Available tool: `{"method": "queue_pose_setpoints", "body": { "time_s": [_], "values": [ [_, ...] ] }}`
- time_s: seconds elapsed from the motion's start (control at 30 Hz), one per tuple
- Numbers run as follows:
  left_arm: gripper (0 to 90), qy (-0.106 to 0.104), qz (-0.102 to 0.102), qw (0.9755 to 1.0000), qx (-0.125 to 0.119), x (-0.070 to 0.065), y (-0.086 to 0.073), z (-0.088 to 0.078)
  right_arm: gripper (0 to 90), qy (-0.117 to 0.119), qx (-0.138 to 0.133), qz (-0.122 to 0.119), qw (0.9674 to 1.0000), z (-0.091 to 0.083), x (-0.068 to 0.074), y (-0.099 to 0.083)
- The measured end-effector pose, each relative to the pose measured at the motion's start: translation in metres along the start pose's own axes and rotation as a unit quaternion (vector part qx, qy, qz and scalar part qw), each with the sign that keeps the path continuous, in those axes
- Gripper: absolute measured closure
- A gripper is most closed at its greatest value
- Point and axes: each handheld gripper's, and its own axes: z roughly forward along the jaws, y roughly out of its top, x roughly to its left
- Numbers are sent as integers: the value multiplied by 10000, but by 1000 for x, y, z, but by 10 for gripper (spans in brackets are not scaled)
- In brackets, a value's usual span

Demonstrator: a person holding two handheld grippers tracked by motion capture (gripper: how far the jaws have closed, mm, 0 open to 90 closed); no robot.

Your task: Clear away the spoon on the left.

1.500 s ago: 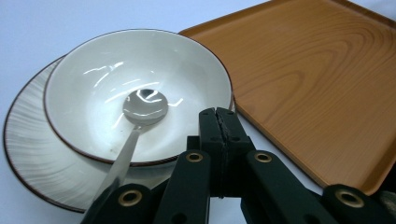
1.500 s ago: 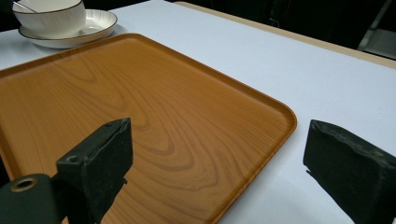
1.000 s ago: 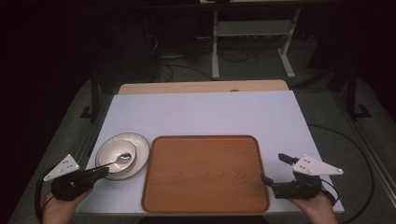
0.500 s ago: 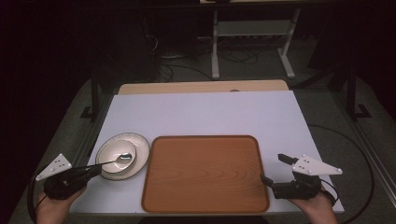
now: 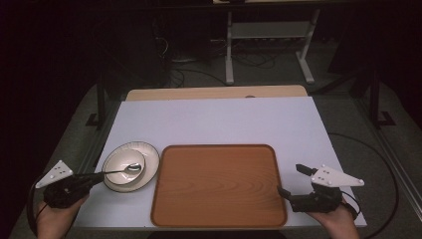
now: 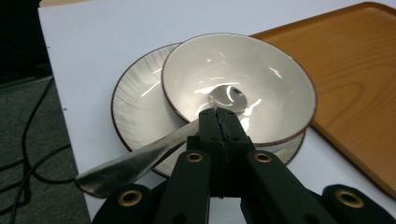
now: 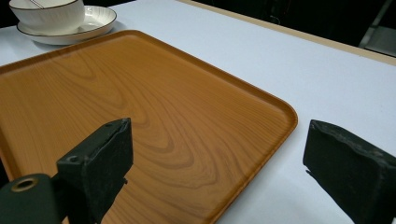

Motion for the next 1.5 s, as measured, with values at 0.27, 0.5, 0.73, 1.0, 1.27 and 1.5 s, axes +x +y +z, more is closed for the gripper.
{"method": "queue_pose_setpoints", "body": {
  "time_s": [0.27,0.5,0.73,1.0,1.27,1.5],
  "values": [
    [894,73,-14,10000,14,8,4,7,79,-5,0,13,10000,0,0,0],
    [894,95,-102,9999,-71,16,9,13,79,-21,-9,17,10000,0,0,0],
    [893,129,-142,9997,-153,22,17,22,79,-50,-24,28,10000,-1,0,1],
    [893,181,-88,9996,-209,26,29,33,79,-58,-33,36,10000,-1,0,1],
    [892,201,-34,9996,-187,26,33,40,80,-73,-58,45,9999,-2,-1,1],
    [845,205,-143,9992,-320,21,32,23,80,-74,-48,43,10000,-2,-1,1]
  ]
}}
